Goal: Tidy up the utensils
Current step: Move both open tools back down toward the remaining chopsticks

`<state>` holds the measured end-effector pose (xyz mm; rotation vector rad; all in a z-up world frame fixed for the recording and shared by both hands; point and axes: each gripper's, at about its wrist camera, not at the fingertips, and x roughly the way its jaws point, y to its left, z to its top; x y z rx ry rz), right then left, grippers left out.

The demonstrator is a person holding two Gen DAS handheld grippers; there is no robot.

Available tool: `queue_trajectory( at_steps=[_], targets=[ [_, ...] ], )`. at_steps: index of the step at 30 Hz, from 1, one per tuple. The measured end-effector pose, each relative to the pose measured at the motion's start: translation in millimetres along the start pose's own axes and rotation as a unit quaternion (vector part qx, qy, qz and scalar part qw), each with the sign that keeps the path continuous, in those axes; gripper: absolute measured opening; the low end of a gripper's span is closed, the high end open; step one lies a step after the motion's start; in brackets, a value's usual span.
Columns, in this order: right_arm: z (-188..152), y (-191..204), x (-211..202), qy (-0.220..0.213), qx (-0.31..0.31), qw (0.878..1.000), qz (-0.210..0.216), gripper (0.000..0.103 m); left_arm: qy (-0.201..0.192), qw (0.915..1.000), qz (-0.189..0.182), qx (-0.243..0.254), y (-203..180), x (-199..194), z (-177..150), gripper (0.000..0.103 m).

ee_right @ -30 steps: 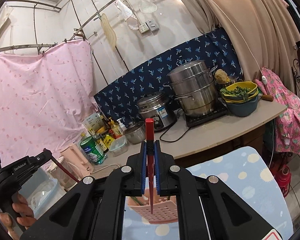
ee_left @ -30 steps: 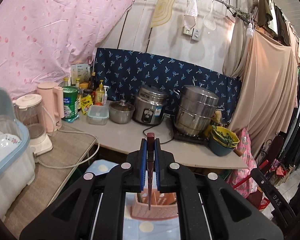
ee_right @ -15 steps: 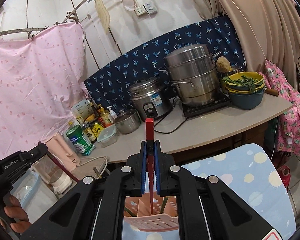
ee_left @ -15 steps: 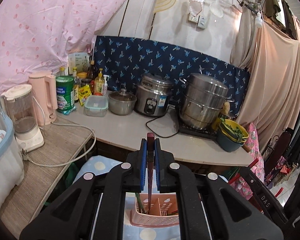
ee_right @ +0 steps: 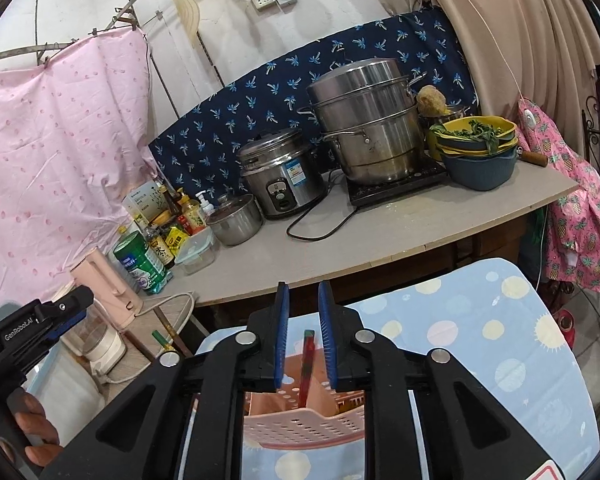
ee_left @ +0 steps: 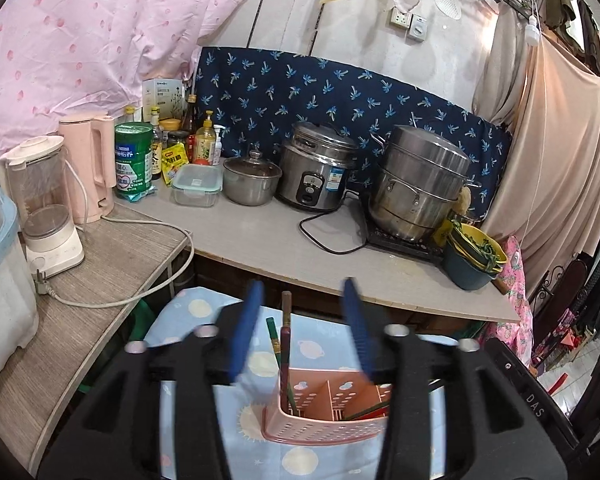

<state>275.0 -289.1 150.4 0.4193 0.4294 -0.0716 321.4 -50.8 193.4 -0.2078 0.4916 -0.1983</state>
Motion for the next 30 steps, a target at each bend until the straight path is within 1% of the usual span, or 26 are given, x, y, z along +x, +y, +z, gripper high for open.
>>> queue_trajectory(
  at_steps=[3,7,11,13,15,20,25,30],
  targets=[
    [-1.7,1.2,-7.3,-0.003,-0.003,1.0,0.002,0.02,0.002,1.0,-0.001,0.006,-1.5,-4.9,-2.5,0.048],
    [-6.4,4.1,-22.5,-0.011,-0.007,1.0,0.003,0.026,0.01,0.9999,-0.003,0.011,-1.0,-13.7,-8.3,0.049],
    [-13.8,6.1,-39.4,-0.012,-0.009,1.0,0.007,0.03,0.026,0.9996,-0.005,0.014,-0.2,-25.0,-19.3,0.056],
    [-19.9,6.6,-48.0,-0.011,-0.008,1.0,0.009,0.033,0.033,0.9993,-0.006,0.014,0.2,-31.1,-25.7,0.056],
    [-28.8,7.3,-57.0,-0.007,-0.008,1.0,0.011,0.033,0.039,0.9991,-0.007,0.016,2.4,-39.1,-33.5,0.056],
    [-61.4,6.7,-79.6,0.013,-0.018,1.0,0.006,0.033,0.058,0.998,-0.007,0.025,6.2,-58.6,-62.5,0.057],
    [-100.3,0.6,-99.7,0.041,-0.028,0.999,-0.003,0.033,0.082,0.9959,-0.001,0.039,12.1,-74.3,-100.4,0.057],
    [-140.5,-5.4,-117.1,0.072,-0.04,0.997,-0.012,0.033,0.112,0.9926,0.008,0.046,21.1,-86.9,-145.6,0.057]
  ],
)
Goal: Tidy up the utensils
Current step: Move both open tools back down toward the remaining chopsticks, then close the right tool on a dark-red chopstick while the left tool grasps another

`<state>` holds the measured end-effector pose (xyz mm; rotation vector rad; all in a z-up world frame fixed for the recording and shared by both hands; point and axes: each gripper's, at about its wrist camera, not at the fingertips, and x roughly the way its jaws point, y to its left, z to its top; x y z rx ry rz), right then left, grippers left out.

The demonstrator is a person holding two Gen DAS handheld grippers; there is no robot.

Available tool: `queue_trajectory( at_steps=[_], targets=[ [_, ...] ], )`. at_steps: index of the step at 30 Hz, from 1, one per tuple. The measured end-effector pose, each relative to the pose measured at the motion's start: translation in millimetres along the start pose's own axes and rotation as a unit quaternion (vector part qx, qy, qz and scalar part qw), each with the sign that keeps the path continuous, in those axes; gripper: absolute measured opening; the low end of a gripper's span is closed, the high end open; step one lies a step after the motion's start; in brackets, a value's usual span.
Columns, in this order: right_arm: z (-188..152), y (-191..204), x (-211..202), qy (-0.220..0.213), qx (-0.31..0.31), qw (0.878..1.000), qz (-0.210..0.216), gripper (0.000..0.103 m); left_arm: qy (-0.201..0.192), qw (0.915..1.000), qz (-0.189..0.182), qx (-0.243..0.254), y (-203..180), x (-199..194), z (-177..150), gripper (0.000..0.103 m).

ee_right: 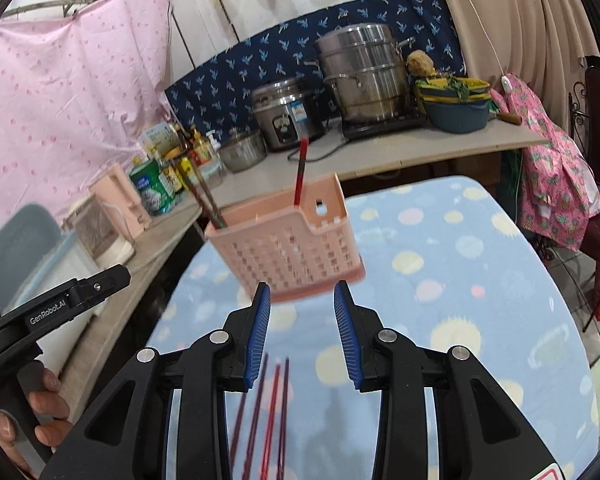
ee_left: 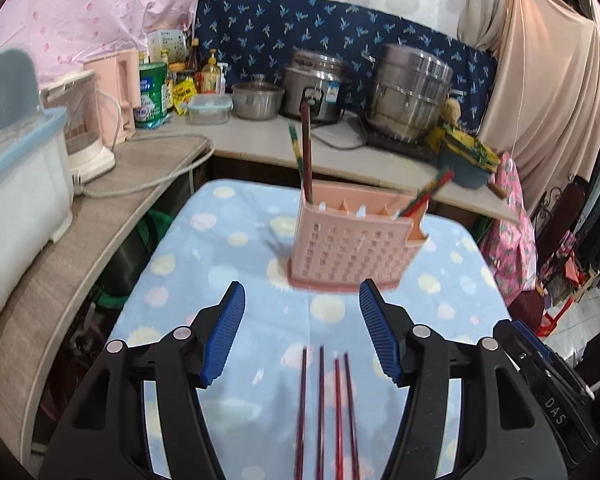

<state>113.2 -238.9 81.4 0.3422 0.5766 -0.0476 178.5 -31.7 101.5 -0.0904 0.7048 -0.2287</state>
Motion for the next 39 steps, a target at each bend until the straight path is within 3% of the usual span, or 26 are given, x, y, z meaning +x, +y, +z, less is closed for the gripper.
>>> queue_trajectory(
  at_steps=[10,21,39],
  targets=[
    [-88.1,1.2,-9.8,0.076,-0.034,0.996,-0.013,0.033,0.043,0.9989,0.018,0.009,13.3,-1.1,-73.6,0.057],
    [-155.4,9.3,-8.1,0.136,-0.06,0.989,-0.012,0.033,0.094,0.9949,0.034,0.014,26.5,3.1,-133.1,0.057],
    [-188.1,31.5,3.4,0.171,-0.094,0.981,0.002,0.03,0.127,0.9907,0.038,0.03,30.0,5.0,-167.1,0.057]
  ],
)
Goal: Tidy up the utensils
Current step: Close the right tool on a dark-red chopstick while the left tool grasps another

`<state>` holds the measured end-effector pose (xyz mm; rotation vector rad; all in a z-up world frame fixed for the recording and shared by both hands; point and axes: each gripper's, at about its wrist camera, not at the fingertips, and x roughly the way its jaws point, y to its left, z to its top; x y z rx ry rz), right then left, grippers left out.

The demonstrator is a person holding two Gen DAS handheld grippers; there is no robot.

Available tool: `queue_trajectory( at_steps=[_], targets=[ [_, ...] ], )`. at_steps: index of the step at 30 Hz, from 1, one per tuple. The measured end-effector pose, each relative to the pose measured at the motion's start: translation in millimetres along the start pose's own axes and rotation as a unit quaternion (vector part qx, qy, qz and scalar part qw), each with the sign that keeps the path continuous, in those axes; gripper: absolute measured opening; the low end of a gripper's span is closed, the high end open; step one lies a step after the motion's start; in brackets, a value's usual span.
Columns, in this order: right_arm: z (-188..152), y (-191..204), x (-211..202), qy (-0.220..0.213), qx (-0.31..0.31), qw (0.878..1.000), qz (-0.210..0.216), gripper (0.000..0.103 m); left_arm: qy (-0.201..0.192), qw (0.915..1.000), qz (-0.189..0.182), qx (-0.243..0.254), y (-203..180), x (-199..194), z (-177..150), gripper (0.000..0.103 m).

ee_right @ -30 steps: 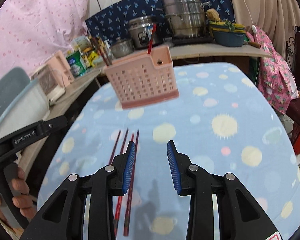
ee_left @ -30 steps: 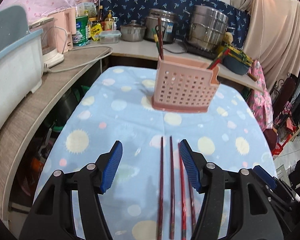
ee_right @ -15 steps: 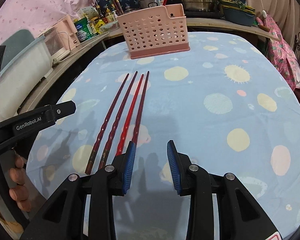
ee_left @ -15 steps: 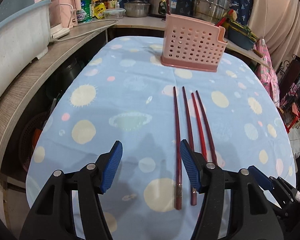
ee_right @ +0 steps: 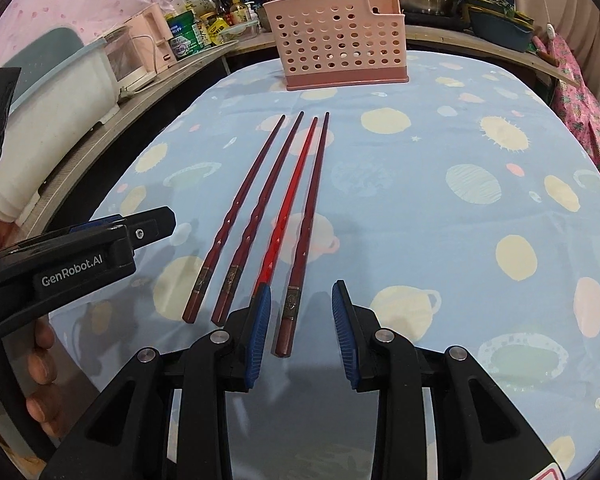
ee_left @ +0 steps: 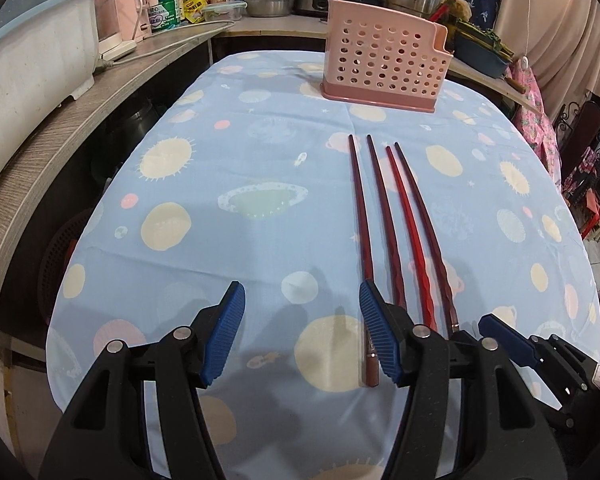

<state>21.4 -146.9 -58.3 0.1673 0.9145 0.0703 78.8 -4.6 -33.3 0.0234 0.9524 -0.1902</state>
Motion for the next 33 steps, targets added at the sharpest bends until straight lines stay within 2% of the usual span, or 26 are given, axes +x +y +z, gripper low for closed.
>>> queue_trajectory(
  at_steps=[8,12,21,33],
  targets=[
    [-3.3,4.5,6.7,0.005,-0.014,1.0,-0.007,0.018,0.011,0.9999,-0.002,0.003,-0.7,4.9,-3.7,0.057],
    [-3.4,-1.2,6.8,0.004,-0.007,1.0,-0.015,0.008,0.016,0.9999,-0.003,0.006,-2.8,6.4,-6.0,0.057],
    [-4.9,-20.4,1.3,-0.004,0.02,0.999,-0.027,0.007,0.021,0.9997,-0.01,0.011,-8.9,5.9,-10.0,0.061],
    [-10.1,-37.2,-5.8,-0.009,0.041,0.998,-0.036,0.007,0.037,0.9989,-0.013,0.024,-19.5,13.6,-18.8,0.061]
  ],
)
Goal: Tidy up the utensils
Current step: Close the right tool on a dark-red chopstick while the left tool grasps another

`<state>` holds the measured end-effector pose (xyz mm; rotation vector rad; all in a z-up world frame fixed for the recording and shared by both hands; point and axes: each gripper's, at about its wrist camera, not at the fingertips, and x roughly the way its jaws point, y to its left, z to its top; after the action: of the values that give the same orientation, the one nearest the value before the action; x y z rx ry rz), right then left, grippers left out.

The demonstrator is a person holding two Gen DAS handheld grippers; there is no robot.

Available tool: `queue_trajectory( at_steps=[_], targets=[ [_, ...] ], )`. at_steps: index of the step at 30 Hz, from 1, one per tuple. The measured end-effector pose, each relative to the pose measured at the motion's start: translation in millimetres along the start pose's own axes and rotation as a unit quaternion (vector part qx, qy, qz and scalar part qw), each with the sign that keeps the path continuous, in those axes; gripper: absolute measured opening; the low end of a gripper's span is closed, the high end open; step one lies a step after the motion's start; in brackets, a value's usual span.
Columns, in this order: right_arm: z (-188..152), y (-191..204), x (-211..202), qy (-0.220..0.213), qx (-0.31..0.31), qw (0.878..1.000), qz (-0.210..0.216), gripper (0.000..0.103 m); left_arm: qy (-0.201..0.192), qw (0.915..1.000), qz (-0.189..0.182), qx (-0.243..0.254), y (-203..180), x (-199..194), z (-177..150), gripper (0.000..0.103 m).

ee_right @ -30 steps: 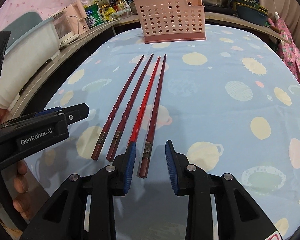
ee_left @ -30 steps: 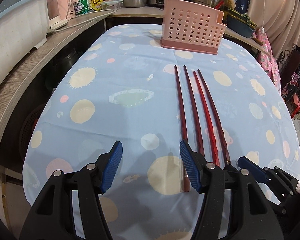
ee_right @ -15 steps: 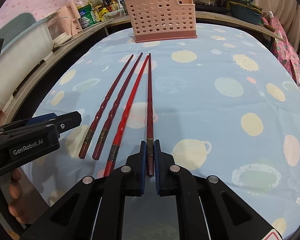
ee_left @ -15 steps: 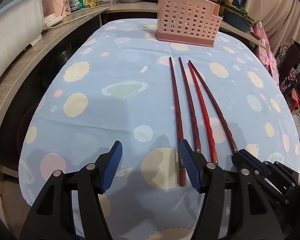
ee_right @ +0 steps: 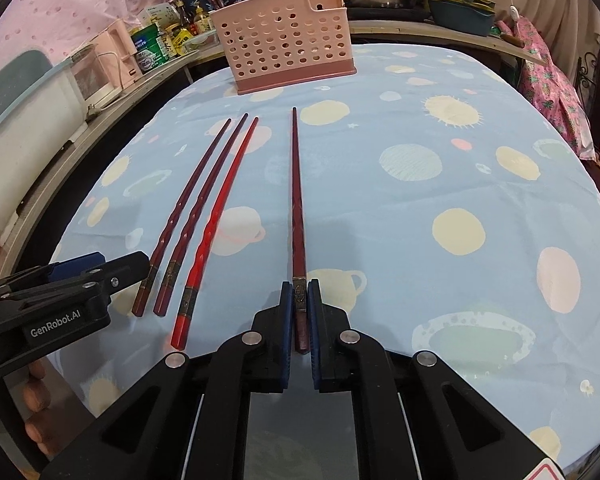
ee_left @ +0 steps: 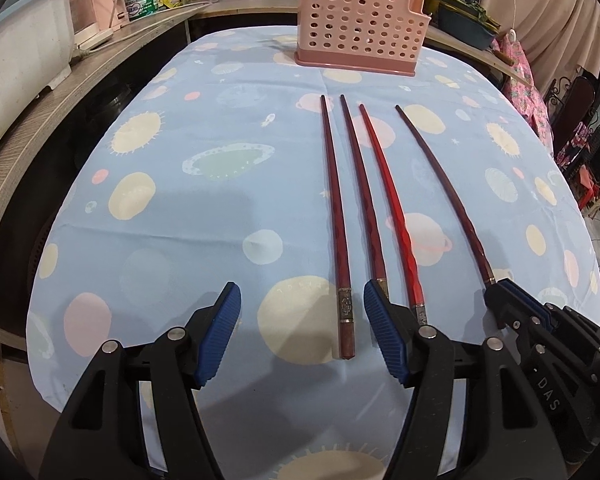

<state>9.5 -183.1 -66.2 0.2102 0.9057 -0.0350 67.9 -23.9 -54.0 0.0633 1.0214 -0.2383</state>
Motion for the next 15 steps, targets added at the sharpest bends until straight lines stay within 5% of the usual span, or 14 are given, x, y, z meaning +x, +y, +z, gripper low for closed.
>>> queue_trajectory(
  at_steps=[10,15],
  targets=[
    [-0.3,-0.1,0.0,0.0,-0.001,1.0,-0.001,0.007,0.01,0.9999,0.007,-0.002,2.8,7.4,-4.8,0.058],
    [-0.6,0.2,-0.1,0.0,-0.002,1.0,-0.002,0.007,0.007,0.9999,0.011,0.002,3.7,6.9,-3.8,0.038]
  ],
)
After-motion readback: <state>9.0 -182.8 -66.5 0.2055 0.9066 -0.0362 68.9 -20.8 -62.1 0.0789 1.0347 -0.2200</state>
